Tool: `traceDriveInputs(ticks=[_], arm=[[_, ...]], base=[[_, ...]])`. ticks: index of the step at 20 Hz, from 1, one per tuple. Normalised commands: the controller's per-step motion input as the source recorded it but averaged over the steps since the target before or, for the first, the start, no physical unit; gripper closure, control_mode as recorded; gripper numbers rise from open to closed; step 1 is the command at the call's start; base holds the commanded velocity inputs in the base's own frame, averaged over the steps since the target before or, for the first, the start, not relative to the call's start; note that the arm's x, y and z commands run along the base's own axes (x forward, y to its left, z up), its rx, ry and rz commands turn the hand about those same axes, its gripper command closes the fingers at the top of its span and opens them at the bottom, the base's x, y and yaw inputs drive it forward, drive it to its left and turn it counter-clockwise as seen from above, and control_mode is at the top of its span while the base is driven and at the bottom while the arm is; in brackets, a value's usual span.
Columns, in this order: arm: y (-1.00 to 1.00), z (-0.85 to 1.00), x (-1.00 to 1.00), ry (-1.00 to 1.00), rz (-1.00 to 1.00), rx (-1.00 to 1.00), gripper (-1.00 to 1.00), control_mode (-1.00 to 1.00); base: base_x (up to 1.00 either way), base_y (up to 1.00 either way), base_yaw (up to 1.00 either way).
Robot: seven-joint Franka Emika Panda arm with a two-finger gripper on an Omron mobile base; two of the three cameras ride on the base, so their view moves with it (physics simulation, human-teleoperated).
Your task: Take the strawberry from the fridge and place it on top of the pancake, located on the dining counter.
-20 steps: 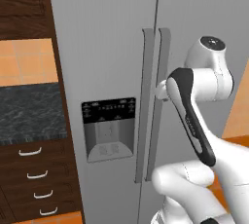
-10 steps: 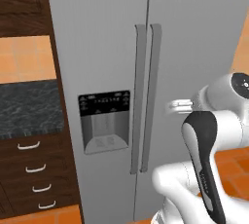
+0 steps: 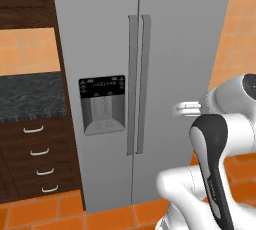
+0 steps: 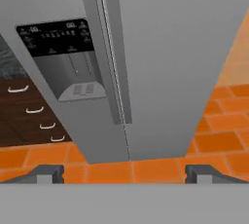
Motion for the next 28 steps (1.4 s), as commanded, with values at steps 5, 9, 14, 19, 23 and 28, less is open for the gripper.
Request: traceDriveInputs(ticks=[5, 9, 14, 19, 23, 28], arm=[[0.0, 0.0, 0.32, 0.01, 0.0, 0.0, -1.0, -1.0], [-0.01, 0.0, 0.99, 0.06, 0.01, 0.0, -1.0, -1.0], [0.0, -0.26, 0.96, 0.0, 0.02, -0.03, -1.0, -1.0], [0.04, -0.3, 0.63, 0.0, 0.04, -0.07, -1.0, -1.0], [0.05, -0.21, 0.53, 0.0, 0.04, -0.07, -1.0, -1.0], [0.0, -0.2, 0.68, 0.0, 0.03, 0.0, -1.0, -1.0]], base=[[-0.02, 0.07, 0.0], [0.0, 0.0, 0.0], [0.0, 0.0, 0.0], [0.0, 0.0, 0.0], [0.0, 0.0, 0.0], [0.0, 0.0, 0.0]])
